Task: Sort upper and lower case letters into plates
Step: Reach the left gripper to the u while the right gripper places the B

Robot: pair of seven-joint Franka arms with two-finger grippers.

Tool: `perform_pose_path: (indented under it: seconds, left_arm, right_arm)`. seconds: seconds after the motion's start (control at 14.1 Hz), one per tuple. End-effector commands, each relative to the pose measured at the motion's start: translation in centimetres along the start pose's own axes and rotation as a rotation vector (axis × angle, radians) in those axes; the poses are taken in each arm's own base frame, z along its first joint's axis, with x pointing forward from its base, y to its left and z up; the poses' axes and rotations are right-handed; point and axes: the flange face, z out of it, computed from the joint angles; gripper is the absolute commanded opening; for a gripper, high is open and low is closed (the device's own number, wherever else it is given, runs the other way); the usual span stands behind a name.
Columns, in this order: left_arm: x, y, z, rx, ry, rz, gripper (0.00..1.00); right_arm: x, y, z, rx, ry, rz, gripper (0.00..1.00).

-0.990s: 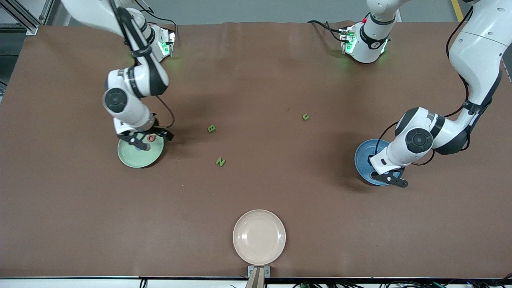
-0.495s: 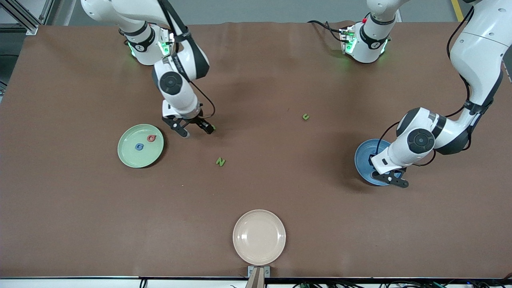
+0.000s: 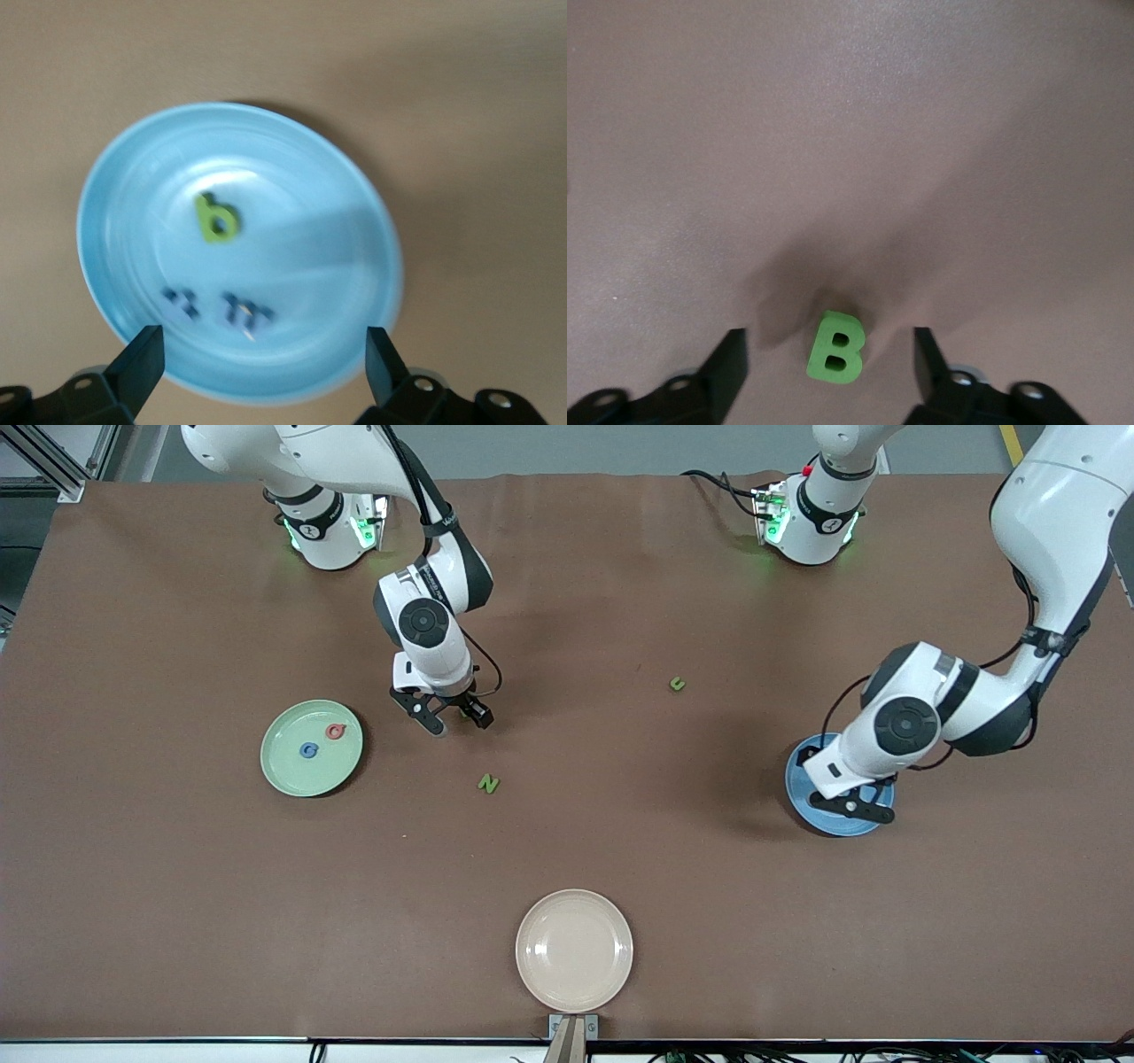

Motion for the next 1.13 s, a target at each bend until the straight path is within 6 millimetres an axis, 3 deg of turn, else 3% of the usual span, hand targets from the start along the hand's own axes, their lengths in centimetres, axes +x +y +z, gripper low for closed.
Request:
perform_pose_path:
  seconds: [0.0,0.14,0.28,0.35,0.49,0.64,0.85,1.06]
  left_arm:
    - [-1.7,3.1,-4.1,0.021,-0.015,-0.087,1.00]
    - [-2.4,6.0,-6.6,-0.050,-0.008,-0.228,1.00]
    - [-3.0,8.1,-7.4,-0.080,-0.007,-0.279,1.00]
    - [-3.6,9.1,-7.3,-0.091,-0.020,-0.315,1.00]
    - [-3.9,10.7,-7.4,-0.177,-0.047,-0.577,1.00]
    - [-5.2,13.6,-6.8,-0.223,-0.026,-0.679,1.00]
    - [-8.1,16.4,-3.8,-0.241,-0.007,-0.713,1.00]
    - [-9.4,17.8,-2.3,-0.280,-0.022,-0.825,1.00]
  right_arm:
    - [-0.4,-0.2,0.2,0.003,-0.003,0.021,0.70]
    - [-0.9,-0.2,0.4,-0.002,-0.002,0.021,0.63]
    - [-1.3,-0.1,0.8,-0.008,-0.001,0.026,0.55]
    - [-1.3,-0.1,0.8,-0.010,-0.001,0.032,0.46]
    - [-1.4,0.0,0.9,-0.011,-0.002,0.031,0.22]
    - [-1.3,0.1,0.9,-0.015,-0.002,0.032,0.04]
    - [-0.2,0.4,0.2,-0.035,-0.013,0.007,0.00]
    - [4.4,1.8,-3.5,-0.044,-0.040,-0.044,0.00]
